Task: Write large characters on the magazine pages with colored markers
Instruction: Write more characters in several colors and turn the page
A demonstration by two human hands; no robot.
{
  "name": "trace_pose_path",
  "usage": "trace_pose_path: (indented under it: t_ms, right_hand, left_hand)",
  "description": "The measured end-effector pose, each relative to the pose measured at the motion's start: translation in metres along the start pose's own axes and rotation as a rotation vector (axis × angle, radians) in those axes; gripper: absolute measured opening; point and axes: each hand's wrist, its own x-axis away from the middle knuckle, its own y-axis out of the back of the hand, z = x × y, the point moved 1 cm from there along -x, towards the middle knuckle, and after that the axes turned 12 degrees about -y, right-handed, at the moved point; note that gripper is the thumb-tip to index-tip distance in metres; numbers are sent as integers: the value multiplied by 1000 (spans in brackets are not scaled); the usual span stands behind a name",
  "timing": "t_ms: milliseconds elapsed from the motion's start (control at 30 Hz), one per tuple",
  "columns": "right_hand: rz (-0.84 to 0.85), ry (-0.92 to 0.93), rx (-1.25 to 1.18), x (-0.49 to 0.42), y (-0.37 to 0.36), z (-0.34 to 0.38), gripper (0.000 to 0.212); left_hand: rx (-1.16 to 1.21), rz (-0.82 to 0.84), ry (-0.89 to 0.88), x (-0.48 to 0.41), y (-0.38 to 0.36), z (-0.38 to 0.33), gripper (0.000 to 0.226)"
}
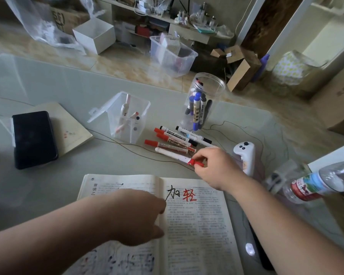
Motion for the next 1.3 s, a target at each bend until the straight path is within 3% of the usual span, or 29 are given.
trace_pose_path:
  t_ms: [100,200,300,433,500,567,667,733,833,900,1033,1133,1233,1300]
  right_hand:
    - [-33,-80,-308,27,17,1,5]
    - [-65,-94,-517,56,32,-2,10]
    - [26,-127,-727,77,40,-9,12]
    - [197,-147,-1073,94,37,-13,8]
    - [226,-192,-1278,96,31,-12,11]
    - [279,-238,-1473,99,21,-6,28]
    - [511,-392,-1781,109,7,11,55]
    - [529,-484,-1916,112,4,18,57]
    - [442,-505,-1984,100,10,13,59]
    - [375,-472,-1984,88,18,5,55]
    - [215,-533,-1894,72,29,-11,25]
    - [116,-586,-1851,63,29,-23,20]
    - [106,-581,-1900,60,29,-32,25]
    - [158,-578,-1870,56,30,-37,38]
  left_hand:
    - [4,-201,20,-2,6,-2,39]
    - [61,-472,-14,-5,12,-3,35]
    - [103,-641,-75,-9,10,-3,42]
    - [188,-661,-100,-11,7,-9,22]
    - [265,-633,-91,-10,6,-13,35]
    - [356,-591,-103,-6,6,-22,42]
    - [421,-485,-94,-6,0,-40,46]
    - [378,-375,-67,-11,-6,-49,59]
    - [281,-282,-85,-12,-9,-48,87]
    - [276,-328,-108,-11,-11,-42,91]
    - [247,-452,-48,-13,-12,-31,103]
    - [236,-494,0,-16,-11,-24,115]
    - [130,-472,-77,-21,-15,-21,88]
    - [21,-340,-169,-23,-22,-22,69]
